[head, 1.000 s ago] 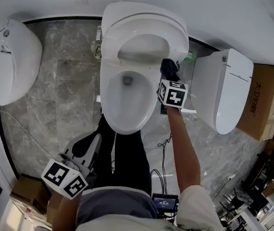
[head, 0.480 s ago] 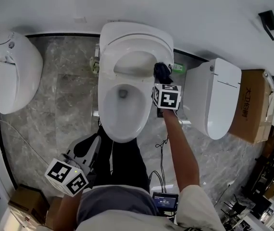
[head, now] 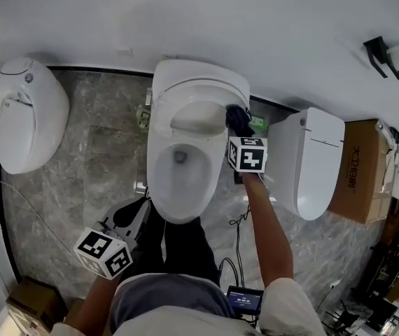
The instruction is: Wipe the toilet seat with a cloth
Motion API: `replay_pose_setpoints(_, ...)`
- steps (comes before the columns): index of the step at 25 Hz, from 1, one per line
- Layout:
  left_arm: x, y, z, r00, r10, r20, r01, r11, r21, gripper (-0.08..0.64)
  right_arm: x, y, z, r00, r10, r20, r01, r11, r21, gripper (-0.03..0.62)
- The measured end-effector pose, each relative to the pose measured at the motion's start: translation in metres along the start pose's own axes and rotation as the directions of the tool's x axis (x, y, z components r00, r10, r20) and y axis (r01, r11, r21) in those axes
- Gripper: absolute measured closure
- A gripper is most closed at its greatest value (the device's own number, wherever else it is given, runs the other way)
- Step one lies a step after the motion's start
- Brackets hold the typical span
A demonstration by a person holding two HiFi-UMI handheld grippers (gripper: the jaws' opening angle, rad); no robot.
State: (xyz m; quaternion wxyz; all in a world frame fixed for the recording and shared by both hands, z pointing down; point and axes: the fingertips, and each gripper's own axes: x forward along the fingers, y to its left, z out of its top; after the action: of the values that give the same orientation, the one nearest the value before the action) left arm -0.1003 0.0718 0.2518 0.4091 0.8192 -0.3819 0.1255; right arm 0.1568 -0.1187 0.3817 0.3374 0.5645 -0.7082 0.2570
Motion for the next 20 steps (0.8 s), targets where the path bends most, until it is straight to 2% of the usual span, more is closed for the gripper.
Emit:
replay_pose_setpoints(5,0.033,-0.006,0.042,0.999,-0.03,0.045,0.022,0.984,0.178,0.551,-0.023,0.005,0.011,0.999,0.04,0.033,-0.041,0.999,0.036,0.509)
replay_pose_setpoints(8,0.057,-0.008,0.071,0.997,-0.036,0.073,0.011,0.952,0.307,0.551,-0.041,0.007,0.013,0.997,0.067,0.043,-0.069,0.996,0.06,0.509)
replay_pose_setpoints(12,0.094,0.005,0.103,0.997,-0.013,0.071,-0.02,0.899,0.438,0.549,-0.078,0.015,0.018,0.991,0.107,0.083,-0.113,0.991,0.075,0.509)
replay_pose_setpoints(14,0.116,0.009,0.117,0.999,-0.001,0.054,-0.027,0.862,0.507,0.544,-0.098,0.017,0.021,0.987,0.117,0.11,-0.126,0.989,0.077,0.509)
replay_pose_setpoints(15,0.128,0.01,0.124,0.999,0.004,0.042,-0.026,0.84,0.543,0.519,-0.109,0.017,0.021,0.985,0.12,0.124,-0.13,0.988,0.08,0.509)
replay_pose_setpoints(17,0.153,0.012,0.134,1.0,0.017,0.007,-0.017,0.786,0.617,0.444,-0.128,0.015,0.022,0.981,0.122,0.154,-0.138,0.986,0.098,0.509)
replay_pose_setpoints(20,0.189,0.017,0.146,0.998,0.049,-0.043,-0.004,0.701,0.713,0.411,-0.152,0.01,0.02,0.975,0.112,0.19,-0.14,0.981,0.137,0.509)
